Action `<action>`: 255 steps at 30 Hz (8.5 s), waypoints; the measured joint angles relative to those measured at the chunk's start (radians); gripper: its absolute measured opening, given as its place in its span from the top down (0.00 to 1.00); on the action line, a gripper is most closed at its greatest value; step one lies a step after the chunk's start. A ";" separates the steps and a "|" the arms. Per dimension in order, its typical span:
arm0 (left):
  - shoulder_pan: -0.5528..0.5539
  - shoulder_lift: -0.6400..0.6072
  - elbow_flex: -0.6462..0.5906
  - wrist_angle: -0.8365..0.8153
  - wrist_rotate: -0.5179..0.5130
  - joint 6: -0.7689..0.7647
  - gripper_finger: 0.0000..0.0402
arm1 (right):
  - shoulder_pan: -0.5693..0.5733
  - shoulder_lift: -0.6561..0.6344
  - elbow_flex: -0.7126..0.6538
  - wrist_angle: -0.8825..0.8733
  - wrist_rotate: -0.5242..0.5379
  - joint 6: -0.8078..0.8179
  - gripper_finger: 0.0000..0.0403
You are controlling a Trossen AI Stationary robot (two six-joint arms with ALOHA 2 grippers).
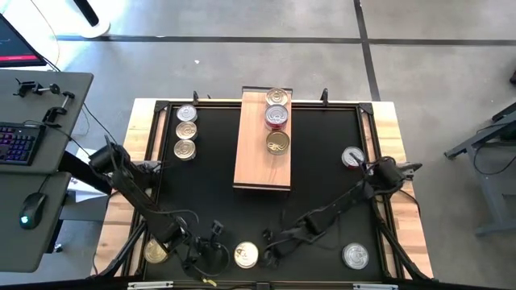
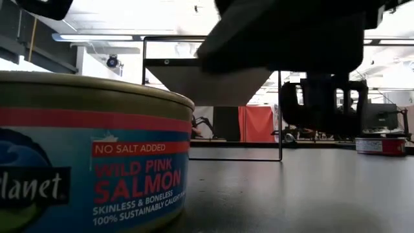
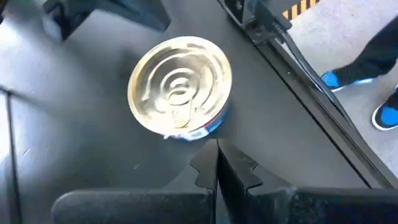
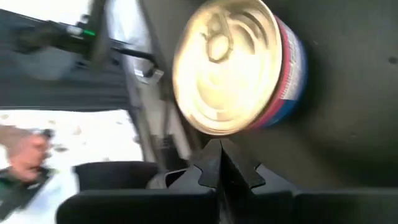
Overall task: Stack canned seafood by type on shelf
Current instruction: Stack the blue-pink tuna can on top of the blue-pink tuna can on the shelf
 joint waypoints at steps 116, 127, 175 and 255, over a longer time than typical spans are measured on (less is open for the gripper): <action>-0.153 -0.003 0.000 0.178 -0.528 -0.998 1.00 | -0.038 0.062 0.347 -0.653 0.022 -1.268 0.36; -0.154 -0.219 0.000 0.128 -0.585 -0.666 1.00 | -0.020 0.041 0.636 -0.878 0.136 -1.198 0.59; -0.223 -0.480 0.000 -0.089 -0.508 -0.273 1.00 | -0.279 -0.147 0.940 -1.696 0.935 -0.976 0.59; 0.753 -1.177 -0.458 -0.002 0.128 -0.186 1.00 | -1.093 -0.382 0.279 -0.596 0.178 -1.956 0.54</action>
